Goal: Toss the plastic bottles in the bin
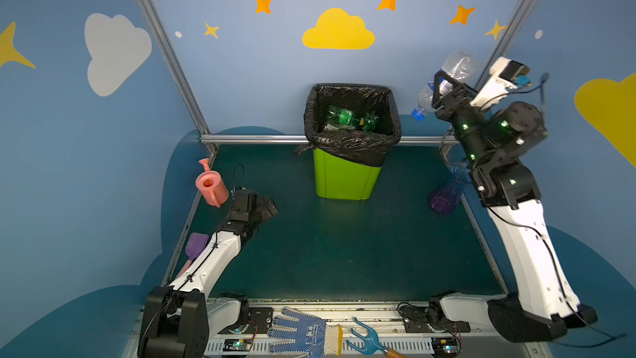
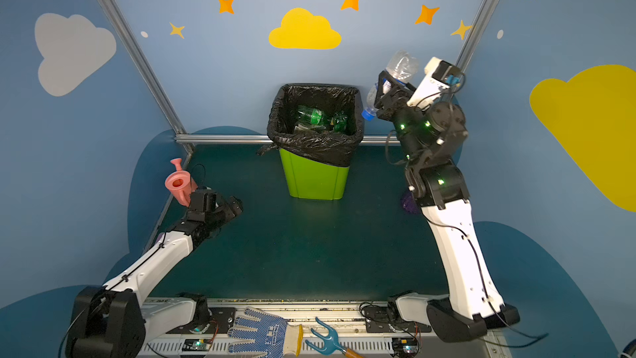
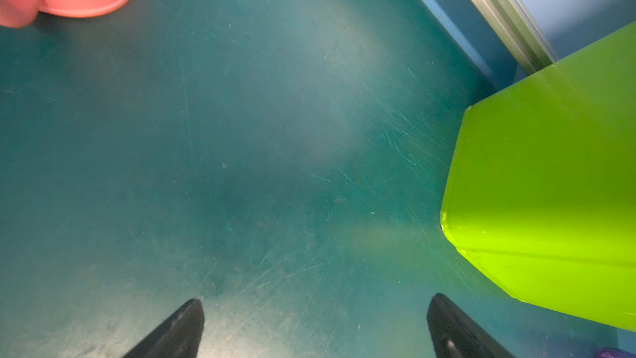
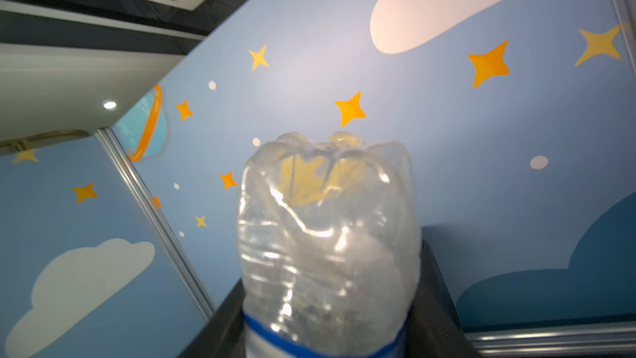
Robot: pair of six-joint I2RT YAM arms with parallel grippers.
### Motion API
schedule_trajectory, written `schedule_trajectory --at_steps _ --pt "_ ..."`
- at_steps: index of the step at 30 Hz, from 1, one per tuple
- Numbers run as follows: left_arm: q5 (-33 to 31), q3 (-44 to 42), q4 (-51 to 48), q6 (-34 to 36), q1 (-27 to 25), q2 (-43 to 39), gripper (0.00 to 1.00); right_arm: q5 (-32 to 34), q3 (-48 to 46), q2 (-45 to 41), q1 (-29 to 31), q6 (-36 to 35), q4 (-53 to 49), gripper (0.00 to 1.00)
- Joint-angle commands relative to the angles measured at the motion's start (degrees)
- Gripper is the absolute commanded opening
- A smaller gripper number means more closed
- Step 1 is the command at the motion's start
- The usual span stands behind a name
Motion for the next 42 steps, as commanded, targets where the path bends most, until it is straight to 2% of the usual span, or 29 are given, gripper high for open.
schedule_trajectory --at_steps 1,5,8,11,14,16,18,20,22,25,28,35,38,42 --pt "-2.67 -0.35 0.17 0.86 0.21 -1.40 1.00 -0.01 5.22 -5.21 0.25 -4.78 4.62 0.55" --pt "-2.24 0.76 0.92 0.78 0.32 1.01 1.00 0.80 1.39 -10.82 0.36 -6.78 8.72 0.56" --pt "-0.23 2.86 0.43 0.90 0.33 3.30 1.00 -0.17 -0.43 -10.75 0.42 -5.67 9.72 0.57" --pt "1.92 4.77 -0.99 1.84 0.33 4.67 1.00 -1.68 -0.63 -6.40 0.42 -2.06 9.60 0.57" --pt "2.21 4.57 -0.64 1.36 0.33 4.62 1.00 -6.03 1.25 2.09 0.55 2.99 8.57 0.56" --pt "1.92 4.08 -0.36 1.12 0.33 4.27 1.00 -9.76 5.49 9.92 0.84 5.42 5.15 0.56" --pt "1.81 3.96 -0.26 0.85 0.33 4.12 1.00 -14.08 14.40 19.13 1.11 6.32 -3.07 0.59" --pt "1.77 4.18 -0.89 1.13 0.32 3.85 1.00 -17.15 25.37 26.44 1.04 6.20 -11.34 0.69" --pt "1.36 4.29 -1.61 1.74 0.33 3.31 1.00 -17.60 30.52 28.00 1.29 5.77 -13.20 0.78" --pt "0.38 3.54 -1.47 1.62 0.29 2.30 1.00 -12.45 29.13 22.21 4.08 0.09 -8.01 0.91" --pt "0.51 2.28 0.06 0.89 0.31 2.19 1.00 -10.12 26.91 16.44 5.84 -2.48 -6.35 0.92" --pt "2.05 2.13 -0.12 1.37 0.31 3.47 1.00 -4.31 7.95 3.96 5.58 -4.03 0.85 0.95" --pt "-0.06 2.13 -0.41 1.44 0.33 2.79 1.00 -2.10 -0.58 -1.03 3.99 -5.52 2.29 0.95" --pt "-3.19 2.14 -0.53 2.06 0.33 1.47 1.00 1.53 -18.41 -9.15 0.62 -10.69 5.73 0.96"
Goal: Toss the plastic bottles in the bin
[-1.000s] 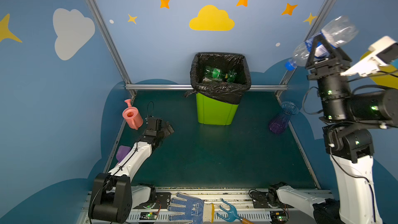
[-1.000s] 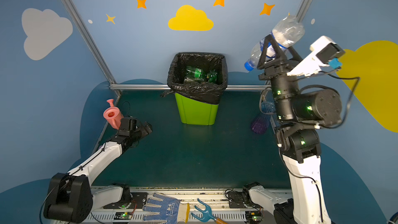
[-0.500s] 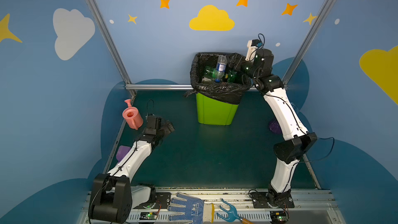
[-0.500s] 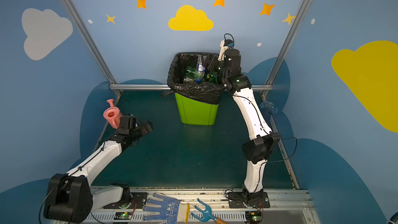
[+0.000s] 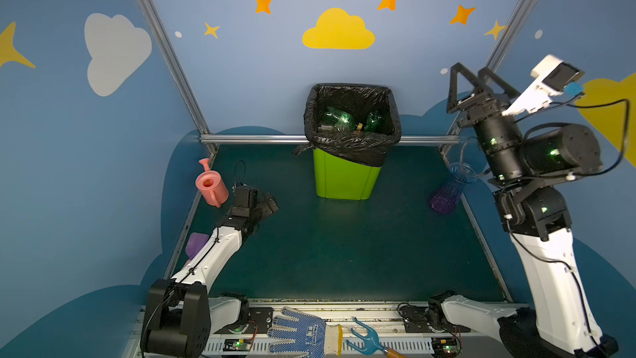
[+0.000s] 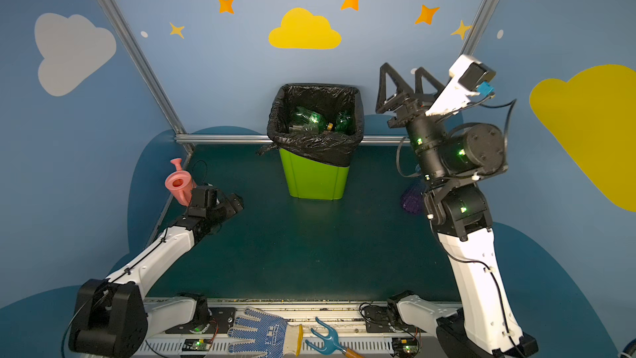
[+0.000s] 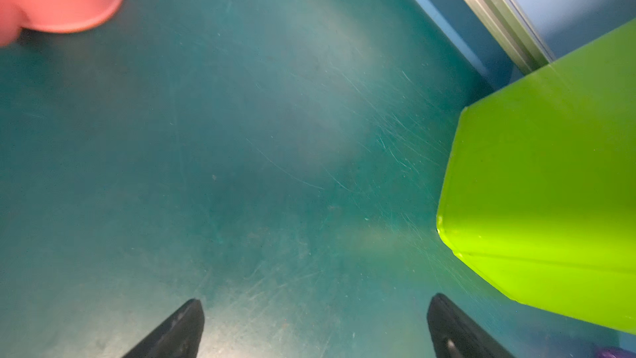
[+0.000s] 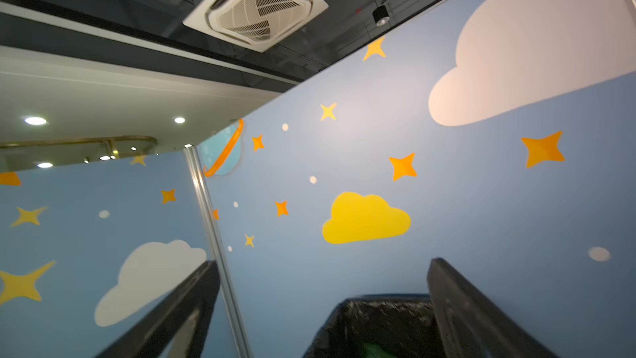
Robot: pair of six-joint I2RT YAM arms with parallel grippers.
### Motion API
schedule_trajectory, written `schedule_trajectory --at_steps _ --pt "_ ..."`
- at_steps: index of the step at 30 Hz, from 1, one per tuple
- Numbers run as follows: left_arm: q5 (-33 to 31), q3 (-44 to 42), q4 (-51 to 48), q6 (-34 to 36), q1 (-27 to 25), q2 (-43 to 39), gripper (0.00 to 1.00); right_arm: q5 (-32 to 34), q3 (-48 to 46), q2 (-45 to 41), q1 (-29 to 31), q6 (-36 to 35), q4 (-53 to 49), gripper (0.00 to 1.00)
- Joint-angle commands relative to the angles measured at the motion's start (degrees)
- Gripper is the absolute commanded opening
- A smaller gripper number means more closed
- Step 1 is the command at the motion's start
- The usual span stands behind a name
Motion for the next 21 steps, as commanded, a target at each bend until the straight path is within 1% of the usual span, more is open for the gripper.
schedule_trajectory --at_steps 1,2,5,7,8,10,12,13,16,18,21 --pt "-3.79 -0.31 -0.59 1.21 0.21 -1.81 1.00 4.73 -15.27 -0.64 -2.73 -6.30 -1.30 0.96" --pt "-4.57 -0.30 -0.80 1.53 0.22 -2.18 1.00 4.83 -19.67 -2.20 -3.73 -8.19 -1.32 0.96" --pt "-7.94 -0.56 -1.43 2.11 0.19 -3.62 1.00 6.78 -34.15 -5.89 -5.77 -17.37 -0.86 0.97" --pt "-10.28 -1.08 -1.34 2.65 0.29 -4.88 1.00 10.95 -43.52 -7.20 -6.85 -19.17 -0.22 0.97" --pt "-11.29 -1.30 -1.36 2.85 0.31 -5.40 1.00 11.28 -47.49 -7.55 -7.49 -19.79 0.68 0.97" --pt "-13.53 -2.04 -0.74 3.24 0.31 -6.65 1.00 13.28 -56.71 -7.51 -8.47 -21.25 6.38 0.97" --pt "-15.39 -3.20 0.44 3.32 0.31 -7.86 1.00 15.33 -64.76 -6.27 -9.11 -23.09 15.00 0.97" --pt "-16.11 -3.99 1.28 3.93 0.30 -8.64 1.00 16.42 -67.81 -5.37 -9.46 -22.98 18.69 0.97" --pt "-19.20 -6.62 3.48 4.10 0.30 -11.14 1.00 15.28 -73.22 -1.58 -11.64 -21.12 26.26 0.97" --pt "-21.97 -7.87 3.99 4.95 0.30 -12.95 1.00 13.27 -74.77 0.98 -13.11 -19.76 28.63 0.97" --pt "-27.87 -9.61 5.09 7.37 0.31 -15.65 1.00 9.18 -76.65 4.59 -14.84 -18.86 34.79 0.97"
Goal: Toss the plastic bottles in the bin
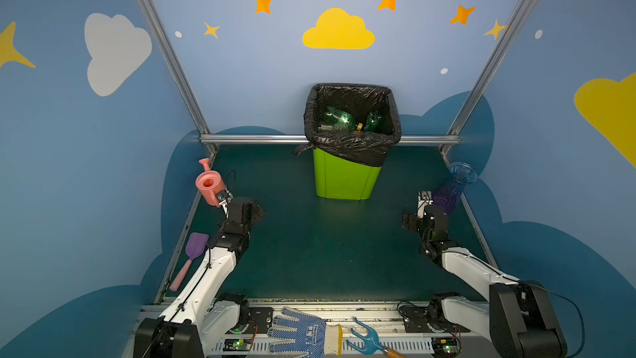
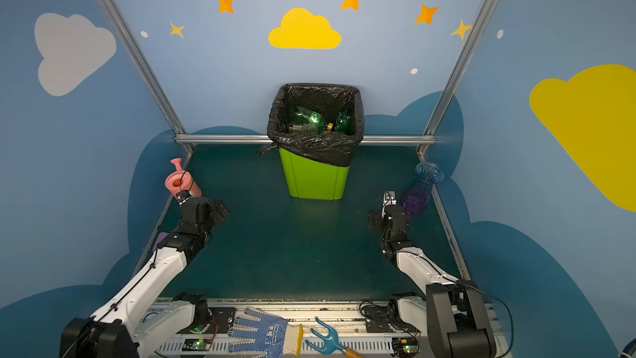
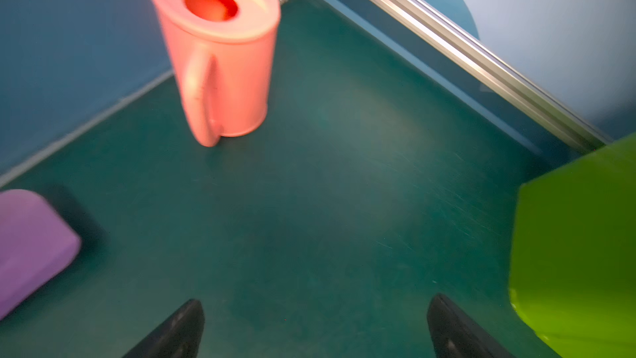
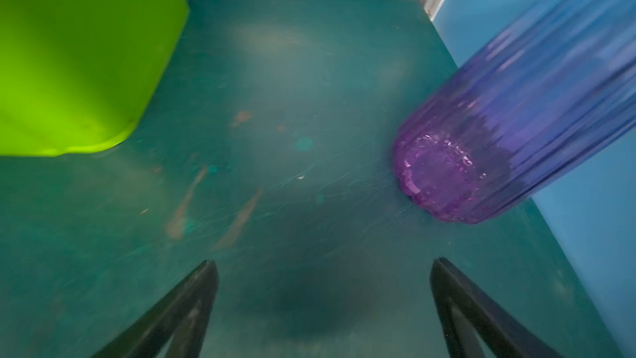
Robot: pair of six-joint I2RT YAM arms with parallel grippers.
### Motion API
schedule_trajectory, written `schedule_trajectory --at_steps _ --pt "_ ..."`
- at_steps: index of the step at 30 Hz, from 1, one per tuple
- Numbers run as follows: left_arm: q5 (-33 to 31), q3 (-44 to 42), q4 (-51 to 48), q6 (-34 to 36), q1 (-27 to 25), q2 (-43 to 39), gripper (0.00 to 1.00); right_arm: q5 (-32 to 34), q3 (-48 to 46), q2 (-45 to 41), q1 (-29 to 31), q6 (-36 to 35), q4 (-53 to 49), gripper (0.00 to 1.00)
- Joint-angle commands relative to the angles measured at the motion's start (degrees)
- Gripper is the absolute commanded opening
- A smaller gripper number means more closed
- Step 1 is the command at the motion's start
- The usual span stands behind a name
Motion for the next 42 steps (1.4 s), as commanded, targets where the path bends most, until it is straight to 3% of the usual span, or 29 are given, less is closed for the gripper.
schedule_trajectory --at_steps 1,4,9,13,17,24,27,30,35,37,38,41,42 --pt "-10.16 -1.69 3.67 3.37 0.25 -2.64 1.00 -4.12 -0.98 3.18 -1.71 1.19 14.06 0.97" --pt "-13.91 -4.95 7.47 4.41 1.32 -3.78 1.00 -5.63 -0.83 8.98 -3.58 1.51 21.58 0.97" --pt "-14.36 -6.44 10.20 5.21 2.54 -3.42 1.00 -10.35 1.81 18.09 -4.82 1.40 24.51 0.97" --pt "-17.48 -6.54 12.60 6.61 2.81 -1.24 1.00 -12.01 2.44 18.45 -5.05 1.04 23.52 0.97" --pt "-21.42 -9.34 25.39 9.83 3.45 3.61 1.00 -12.30 2.39 18.52 -5.23 1.09 23.75 0.97" --pt "-16.87 -5.08 34.41 13.77 4.80 20.46 1.00 -12.35 2.53 18.52 -5.18 1.13 23.63 0.97" --pt "-12.07 -6.60 43.41 15.88 4.84 26.49 1.00 -12.33 2.53 18.57 -5.19 1.04 23.65 0.97" --pt "-6.36 -5.37 41.33 18.78 4.88 26.67 1.00 -12.36 2.53 18.61 -5.24 1.09 23.62 0.97" --pt "5.11 -9.34 50.50 24.36 4.80 28.78 1.00 -12.30 2.51 18.53 -5.26 1.08 23.60 0.97" --pt "4.26 -11.56 61.84 24.05 4.82 33.73 1.00 -12.30 2.54 18.55 -5.16 1.03 23.64 0.97" --pt "4.00 -11.22 63.04 24.05 4.88 34.82 1.00 -12.41 2.48 18.48 -5.24 1.08 23.64 0.97" --pt "5.02 -7.18 48.56 23.87 5.17 31.01 1.00 -12.34 2.45 18.44 -5.26 1.02 23.74 0.97" --pt "5.03 -7.72 51.02 23.73 5.40 31.59 1.00 -12.36 2.52 18.35 -5.20 0.78 23.37 0.97"
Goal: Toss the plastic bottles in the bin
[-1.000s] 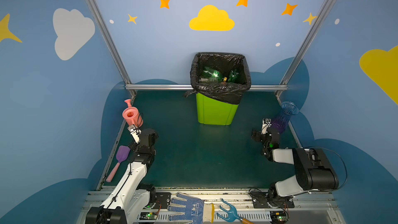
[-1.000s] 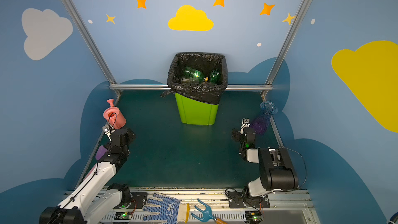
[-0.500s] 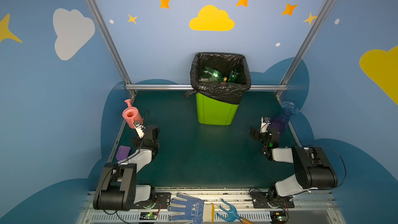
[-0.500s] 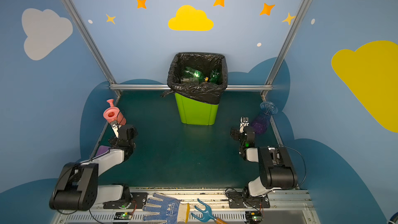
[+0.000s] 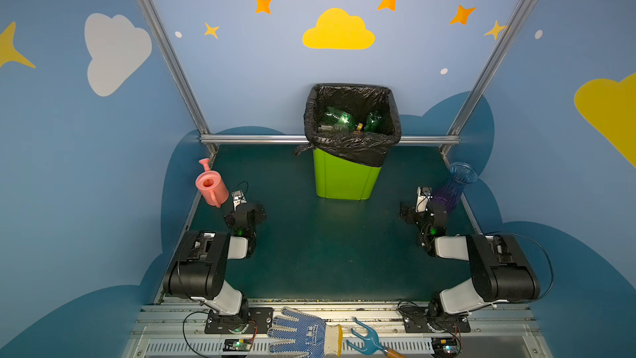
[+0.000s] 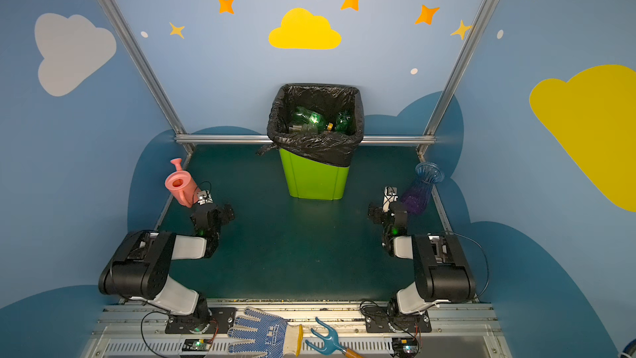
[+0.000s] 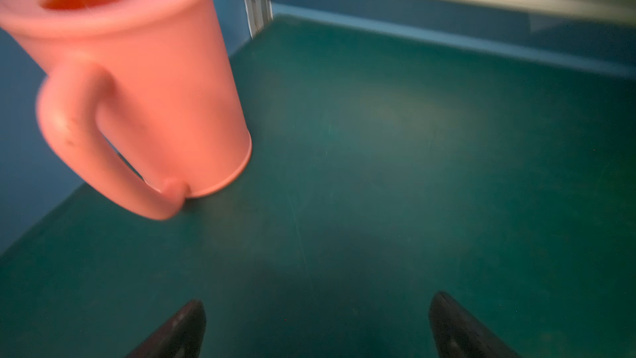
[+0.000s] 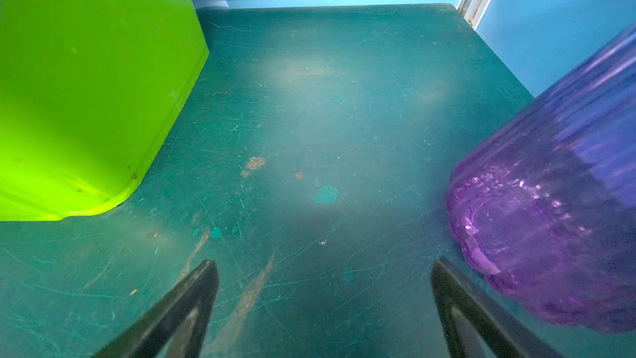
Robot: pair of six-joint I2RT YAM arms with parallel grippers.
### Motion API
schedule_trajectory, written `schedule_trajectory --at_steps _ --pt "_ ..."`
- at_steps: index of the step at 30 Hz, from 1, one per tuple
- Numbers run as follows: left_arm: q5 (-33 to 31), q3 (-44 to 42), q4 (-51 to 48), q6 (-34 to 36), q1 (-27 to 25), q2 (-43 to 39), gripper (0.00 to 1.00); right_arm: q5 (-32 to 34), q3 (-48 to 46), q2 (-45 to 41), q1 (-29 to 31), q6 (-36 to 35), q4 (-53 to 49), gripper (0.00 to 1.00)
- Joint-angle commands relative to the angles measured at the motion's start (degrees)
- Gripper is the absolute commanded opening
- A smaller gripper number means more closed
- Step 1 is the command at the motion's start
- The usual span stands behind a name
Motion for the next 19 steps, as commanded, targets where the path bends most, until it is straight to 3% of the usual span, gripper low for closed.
schedule_trajectory --at_steps 1,3,19 --pt "1.61 1.37 1.66 0.19 0.51 -1.15 1.00 -0.69 0.92 -0.38 -0.18 -0.43 0.90 0.97" --pt "2.35 2.46 -2.01 1.23 0.55 -2.15 1.00 -0.71 0.92 -0.44 -0.17 -0.40 1.00 0.97" --pt "2.43 2.17 -1.08 1.28 0.60 -1.89 1.00 -0.82 1.01 -0.43 -0.20 -0.45 0.79 0.97"
